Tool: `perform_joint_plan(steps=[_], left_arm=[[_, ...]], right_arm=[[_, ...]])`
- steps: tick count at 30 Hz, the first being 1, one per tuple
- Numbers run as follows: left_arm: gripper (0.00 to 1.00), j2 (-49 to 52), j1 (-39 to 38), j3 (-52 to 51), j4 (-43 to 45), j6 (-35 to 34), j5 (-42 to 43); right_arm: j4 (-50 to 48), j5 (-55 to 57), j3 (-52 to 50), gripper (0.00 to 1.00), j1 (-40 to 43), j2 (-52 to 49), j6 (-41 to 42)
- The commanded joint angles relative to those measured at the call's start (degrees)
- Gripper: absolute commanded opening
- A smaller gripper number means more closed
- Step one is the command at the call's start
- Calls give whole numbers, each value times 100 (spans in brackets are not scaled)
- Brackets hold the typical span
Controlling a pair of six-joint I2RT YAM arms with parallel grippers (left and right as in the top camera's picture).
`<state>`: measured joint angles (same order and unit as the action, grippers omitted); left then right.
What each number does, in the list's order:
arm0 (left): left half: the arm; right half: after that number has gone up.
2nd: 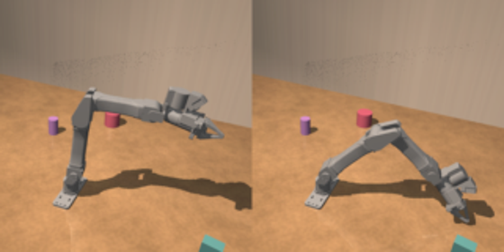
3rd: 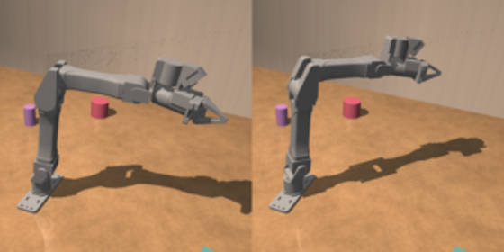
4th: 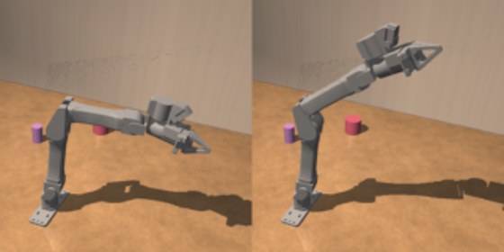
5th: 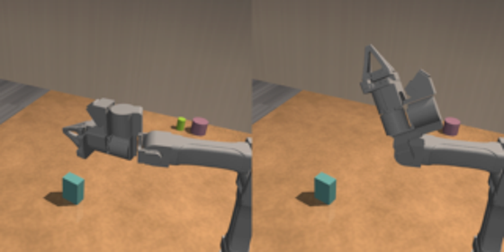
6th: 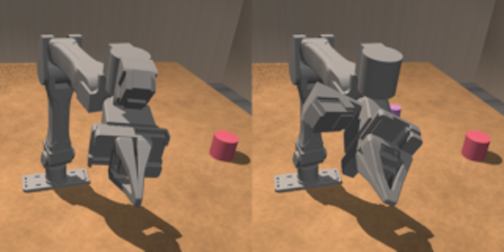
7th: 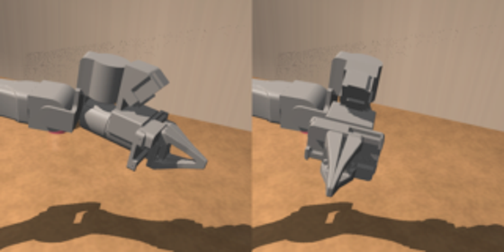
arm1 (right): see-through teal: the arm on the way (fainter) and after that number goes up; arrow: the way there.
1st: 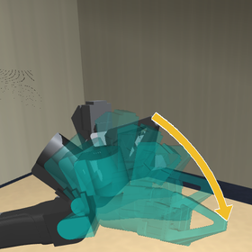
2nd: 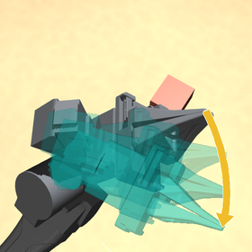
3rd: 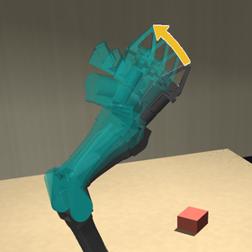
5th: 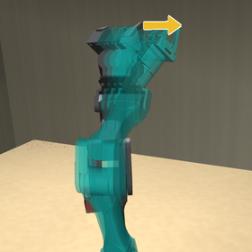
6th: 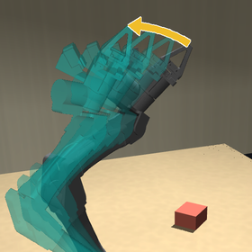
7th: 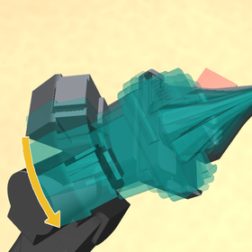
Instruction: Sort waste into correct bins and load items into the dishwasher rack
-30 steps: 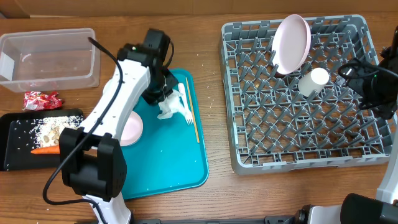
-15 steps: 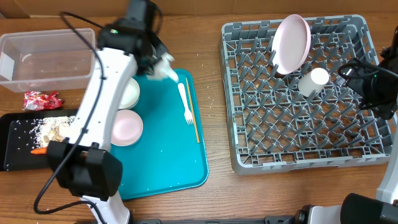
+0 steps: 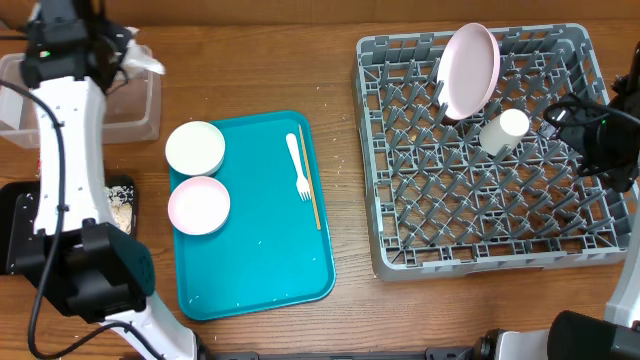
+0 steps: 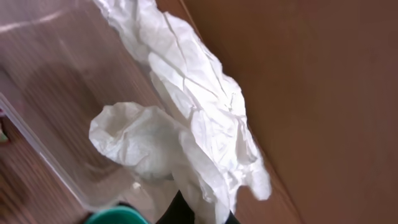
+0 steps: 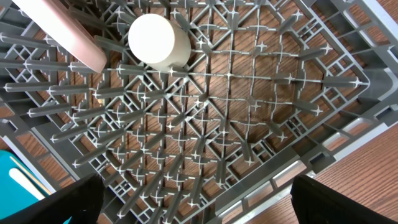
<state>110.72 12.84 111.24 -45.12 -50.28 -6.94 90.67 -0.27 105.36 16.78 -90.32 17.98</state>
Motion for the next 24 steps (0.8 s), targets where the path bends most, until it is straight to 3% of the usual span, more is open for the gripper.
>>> perform_joint_plan(steps=[1,2,4,7,8,15,20,24], left_arm=[[27,485,221,94,55,155,-94],[38,564,269,94,55,190,-92],[52,693,372,94,39,315,-94],[95,686,518,101,31,509,-96],[100,651,568,114,22,514,-92],[100,31,734,330,-498,570,-52],[100,-507,739,330,-1071,1268,-52],[100,-643,737,330,-1888,1349,151]], right_arm=[[-22,-48,-4,100,-9,46,7],[-20,-48,-4,100,-9,46,7],[-22,-48,-2,100,-9,46,7],[-20,-48,-2,100,-9,46,7],[-20,-48,-4,100,-9,46,7],[-22,-48,-4,100,-9,46,7],[-20,-48,-4,100,-9,46,7],[-20,-48,-4,100,-9,46,7]])
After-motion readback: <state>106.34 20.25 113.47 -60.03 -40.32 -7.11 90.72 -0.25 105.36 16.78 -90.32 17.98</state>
